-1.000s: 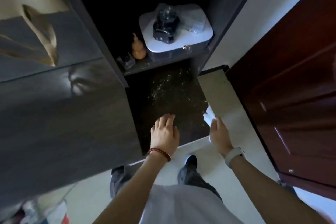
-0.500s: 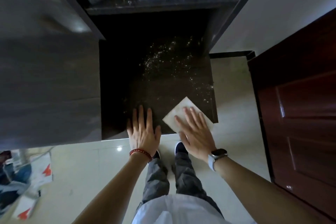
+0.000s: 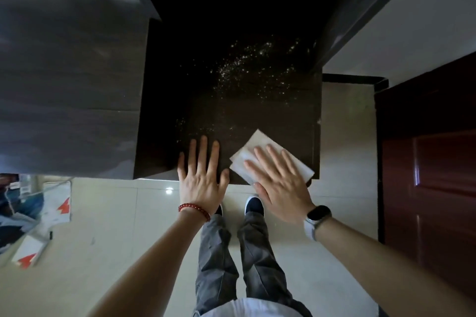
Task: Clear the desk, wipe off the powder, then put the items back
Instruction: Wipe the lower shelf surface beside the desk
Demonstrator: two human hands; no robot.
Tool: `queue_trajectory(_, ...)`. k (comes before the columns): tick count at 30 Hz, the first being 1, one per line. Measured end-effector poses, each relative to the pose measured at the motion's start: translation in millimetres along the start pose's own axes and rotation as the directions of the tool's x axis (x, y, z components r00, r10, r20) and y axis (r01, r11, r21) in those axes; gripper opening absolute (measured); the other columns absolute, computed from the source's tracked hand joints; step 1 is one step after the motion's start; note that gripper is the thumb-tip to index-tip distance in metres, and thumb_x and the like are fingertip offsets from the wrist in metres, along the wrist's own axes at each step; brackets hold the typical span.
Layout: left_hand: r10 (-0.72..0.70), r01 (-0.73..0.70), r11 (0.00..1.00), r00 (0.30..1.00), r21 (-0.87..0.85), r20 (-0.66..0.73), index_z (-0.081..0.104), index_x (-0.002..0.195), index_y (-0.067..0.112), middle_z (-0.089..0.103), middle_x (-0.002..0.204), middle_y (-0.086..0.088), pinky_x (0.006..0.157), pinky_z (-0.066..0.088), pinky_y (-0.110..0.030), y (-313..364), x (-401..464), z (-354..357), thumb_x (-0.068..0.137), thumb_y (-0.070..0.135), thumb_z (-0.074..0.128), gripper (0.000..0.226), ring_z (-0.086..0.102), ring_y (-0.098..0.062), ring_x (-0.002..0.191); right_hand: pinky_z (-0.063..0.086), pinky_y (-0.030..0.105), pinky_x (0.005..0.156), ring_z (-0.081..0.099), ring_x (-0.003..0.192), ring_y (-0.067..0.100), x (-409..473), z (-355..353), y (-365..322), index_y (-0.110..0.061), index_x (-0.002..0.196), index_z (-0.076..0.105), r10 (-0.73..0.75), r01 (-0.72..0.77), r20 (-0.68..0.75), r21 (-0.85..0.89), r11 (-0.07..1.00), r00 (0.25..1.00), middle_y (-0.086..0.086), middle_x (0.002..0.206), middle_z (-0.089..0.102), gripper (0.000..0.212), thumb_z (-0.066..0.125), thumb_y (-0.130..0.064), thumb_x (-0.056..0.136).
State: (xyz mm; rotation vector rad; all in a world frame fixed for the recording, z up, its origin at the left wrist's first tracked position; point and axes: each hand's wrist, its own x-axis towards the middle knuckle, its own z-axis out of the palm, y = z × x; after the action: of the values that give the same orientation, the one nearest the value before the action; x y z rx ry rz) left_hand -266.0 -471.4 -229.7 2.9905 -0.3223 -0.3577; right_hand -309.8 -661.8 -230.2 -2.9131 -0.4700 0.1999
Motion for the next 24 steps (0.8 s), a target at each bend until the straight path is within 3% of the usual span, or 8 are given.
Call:
queue_trajectory(3,0.015,-0.015,1.000,1.000,-0.015,-0.012,0.025,0.140,0.015,0.032,0.147,-0.015,0.110,0.005,-0.044,-1.9,-1.2,-1.0,0.086,0.044,0.029,0.062,0.012,-0.026,0.136,0.011,0.045,0.114,0.016,0.140,0.027,13.4,-8.9,22.8,-0.027,0.142,0.026,-0.080,0.081,0.035,-0.015,0.997,0.996,0.004,0.151,0.023,0.047,0.024,-0.033,0.096)
queue_trajectory(8,0.027,-0.027,1.000,0.999,0.002,-0.025,0.024,0.140,0.014,0.032,0.147,-0.015,0.111,0.003,-0.043,-2.5,-3.4,-0.8,0.087,0.041,0.029,0.060,0.014,-0.027,0.136,0.000,0.043,0.115,0.003,0.142,0.026,101.1,-20.3,47.2,-0.026,0.145,0.013,0.371,-0.371,-0.014,0.001,0.929,0.928,0.006,0.155,0.010,0.057,0.012,-0.041,0.090)
queue_trajectory(9,0.017,-0.017,1.000,1.000,0.001,-0.027,0.024,0.140,0.013,0.033,0.146,-0.015,0.112,0.002,-0.042,-3.1,-5.6,-0.1,0.087,0.039,0.030,0.060,0.014,-0.027,0.136,0.000,0.044,0.115,0.001,0.142,0.027,106.6,-18.0,36.8,-0.024,0.145,0.011,0.382,-0.382,-0.021,-0.007,0.924,0.924,0.006,0.156,0.008,0.058,0.011,-0.040,0.090)
queue_trajectory(12,-0.027,0.027,1.000,0.999,-0.014,-0.022,0.024,0.139,0.007,0.035,0.145,-0.018,0.113,0.002,-0.042,-8.8,-23.3,2.3,0.087,0.034,0.029,0.058,0.015,-0.028,0.136,0.009,0.046,0.114,0.012,0.141,0.027,77.8,-3.0,-12.5,-0.019,0.144,0.021,0.034,-0.034,0.015,-0.035,0.999,0.999,0.006,0.153,0.019,0.054,0.024,-0.035,0.093)
queue_trajectory(17,-0.087,0.087,0.996,0.996,0.006,0.012,0.021,0.138,0.005,0.035,0.144,-0.016,0.112,-0.004,-0.039,-22.3,-51.5,3.9,0.088,0.031,0.027,0.057,0.014,-0.026,0.135,0.015,0.043,0.112,0.021,0.139,0.024,65.3,-3.2,-11.8,-0.019,0.143,0.025,-0.331,0.335,0.080,-0.043,0.941,0.940,0.004,0.150,0.028,0.053,0.029,-0.032,0.091)
queue_trajectory(19,-0.104,0.104,0.995,0.994,0.011,0.027,0.020,0.138,0.007,0.037,0.144,-0.014,0.111,-0.004,-0.042,-25.6,-53.8,3.0,0.087,0.031,0.026,0.057,0.015,-0.025,0.135,0.010,0.042,0.113,0.022,0.139,0.025,100.5,-5.9,-9.9,-0.019,0.142,0.027,-0.263,0.266,0.062,-0.040,0.963,0.963,0.004,0.150,0.029,0.053,0.028,-0.033,0.091)
queue_trajectory(22,-0.117,0.117,0.993,0.992,0.002,0.039,0.020,0.139,0.009,0.037,0.144,-0.013,0.110,-0.005,-0.043,-27.7,-55.4,1.6,0.086,0.031,0.026,0.057,0.014,-0.024,0.136,0.001,0.040,0.112,0.020,0.140,0.028,157.6,-7.0,-33.0,-0.016,0.142,0.028,0.008,-0.008,0.029,0.023,1.000,1.000,0.007,0.150,0.028,0.057,0.023,-0.034,0.088)
queue_trajectory(24,-0.120,0.121,0.992,0.992,-0.030,0.033,0.021,0.139,0.010,0.036,0.145,-0.012,0.110,-0.003,-0.043,-32.5,-58.8,0.1,0.086,0.030,0.026,0.056,0.013,-0.023,0.136,-0.002,0.040,0.112,0.016,0.141,0.029,176.1,-6.5,-57.9,-0.012,0.143,0.025,0.035,-0.037,0.030,0.053,0.998,0.999,0.009,0.152,0.024,0.061,0.020,-0.032,0.085)
